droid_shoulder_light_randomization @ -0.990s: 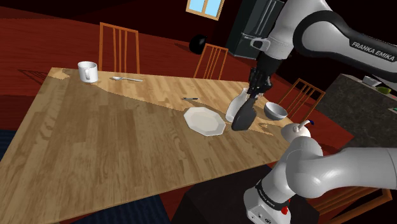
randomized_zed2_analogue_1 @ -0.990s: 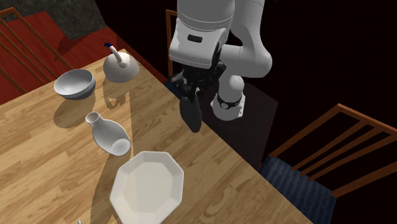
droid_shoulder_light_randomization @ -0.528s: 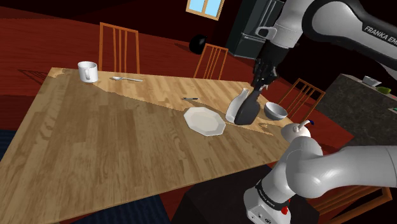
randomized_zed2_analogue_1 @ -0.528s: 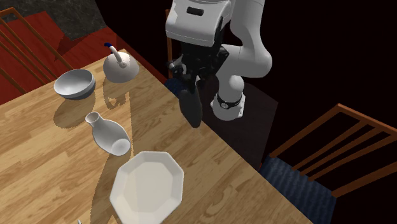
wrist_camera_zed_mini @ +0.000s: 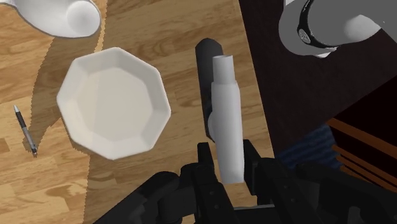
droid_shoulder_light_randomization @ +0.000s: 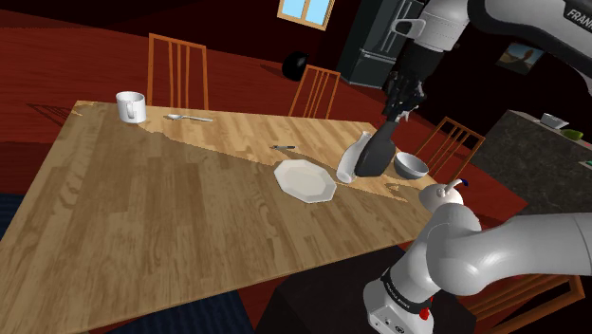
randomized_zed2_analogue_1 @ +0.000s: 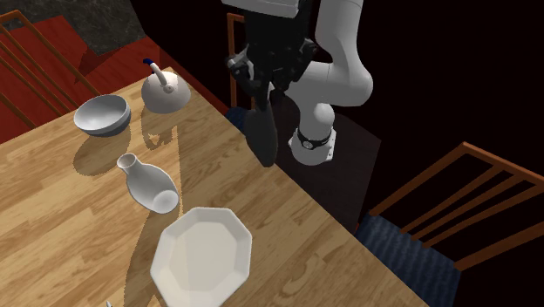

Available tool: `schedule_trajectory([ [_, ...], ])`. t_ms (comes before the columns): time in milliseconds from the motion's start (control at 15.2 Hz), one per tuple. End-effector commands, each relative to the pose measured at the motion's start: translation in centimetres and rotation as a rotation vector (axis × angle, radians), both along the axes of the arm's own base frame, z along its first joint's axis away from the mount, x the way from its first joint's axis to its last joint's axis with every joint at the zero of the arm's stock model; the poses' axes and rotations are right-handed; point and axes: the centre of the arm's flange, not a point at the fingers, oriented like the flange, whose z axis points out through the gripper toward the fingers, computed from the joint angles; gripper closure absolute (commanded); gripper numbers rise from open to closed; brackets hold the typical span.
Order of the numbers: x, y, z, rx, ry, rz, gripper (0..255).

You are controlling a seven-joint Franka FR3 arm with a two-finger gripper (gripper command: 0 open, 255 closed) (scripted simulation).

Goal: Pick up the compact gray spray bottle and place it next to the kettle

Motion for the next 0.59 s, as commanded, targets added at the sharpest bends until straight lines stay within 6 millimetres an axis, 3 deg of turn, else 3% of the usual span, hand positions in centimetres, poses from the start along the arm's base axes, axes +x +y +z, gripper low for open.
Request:
schedule_trajectory([
  [0, 0.1, -0.1, 1.2, 0.0, 0.0, 0.0, 255],
  [528, 0.1, -0.1, 5.4, 0.0, 0.0, 0.0, 255],
])
